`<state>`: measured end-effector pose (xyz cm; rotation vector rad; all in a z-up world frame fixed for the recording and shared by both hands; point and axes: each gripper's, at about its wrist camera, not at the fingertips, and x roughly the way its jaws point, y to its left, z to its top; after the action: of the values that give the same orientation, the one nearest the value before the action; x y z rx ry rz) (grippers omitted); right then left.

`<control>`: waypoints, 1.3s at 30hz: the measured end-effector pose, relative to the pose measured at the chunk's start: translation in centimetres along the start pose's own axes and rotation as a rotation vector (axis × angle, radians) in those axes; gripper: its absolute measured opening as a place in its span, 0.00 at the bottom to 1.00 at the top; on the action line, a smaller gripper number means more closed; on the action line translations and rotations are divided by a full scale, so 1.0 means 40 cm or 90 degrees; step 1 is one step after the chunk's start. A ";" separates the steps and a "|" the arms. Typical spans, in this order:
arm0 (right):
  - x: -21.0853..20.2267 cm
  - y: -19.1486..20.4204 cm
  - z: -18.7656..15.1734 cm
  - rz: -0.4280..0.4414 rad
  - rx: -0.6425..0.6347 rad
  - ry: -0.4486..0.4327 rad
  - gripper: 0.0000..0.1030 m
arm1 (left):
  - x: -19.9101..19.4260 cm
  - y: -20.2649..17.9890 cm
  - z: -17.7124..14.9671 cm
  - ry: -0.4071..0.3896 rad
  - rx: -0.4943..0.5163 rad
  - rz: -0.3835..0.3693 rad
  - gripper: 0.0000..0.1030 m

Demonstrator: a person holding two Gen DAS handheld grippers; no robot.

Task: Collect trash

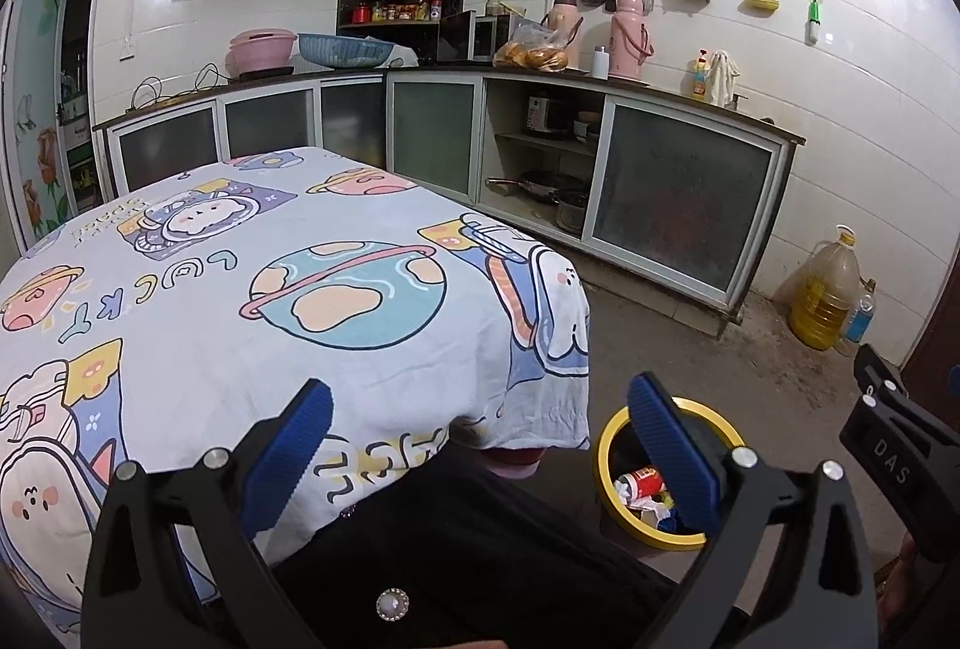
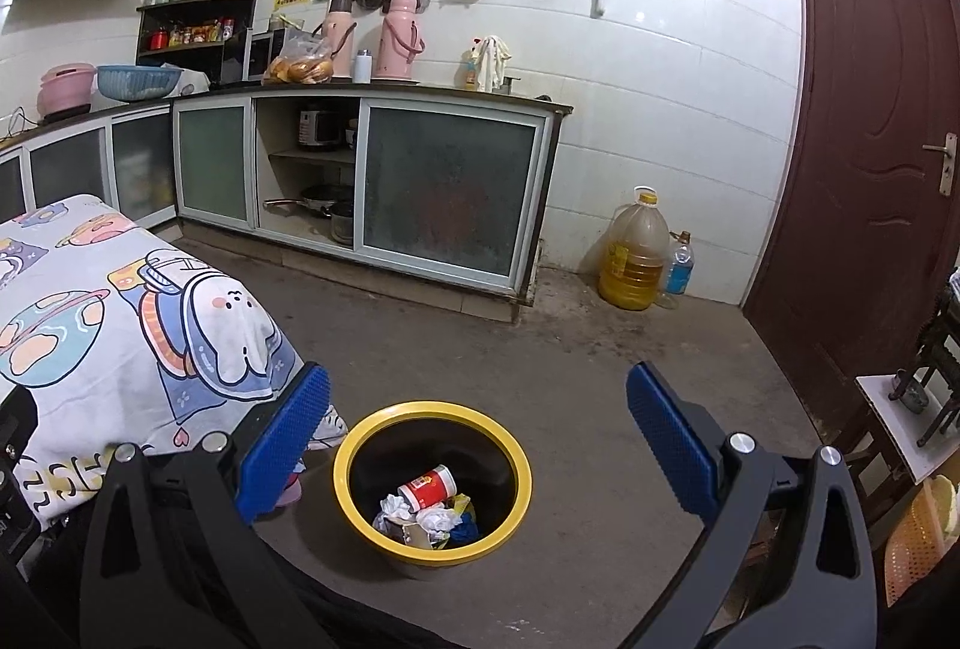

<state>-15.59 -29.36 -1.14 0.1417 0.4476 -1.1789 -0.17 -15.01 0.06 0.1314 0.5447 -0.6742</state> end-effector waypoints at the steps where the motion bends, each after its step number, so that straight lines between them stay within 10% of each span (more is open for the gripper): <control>1: 0.002 0.000 0.002 0.001 0.001 0.001 0.92 | 0.003 0.000 0.001 0.003 -0.001 -0.001 0.92; 39: -0.017 0.005 0.006 0.053 -0.003 -0.021 0.92 | 0.002 0.002 0.003 0.008 0.005 0.004 0.92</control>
<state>-15.56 -28.79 -0.67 0.1352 0.4126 -1.0968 0.01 -15.02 0.12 0.1453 0.5539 -0.6706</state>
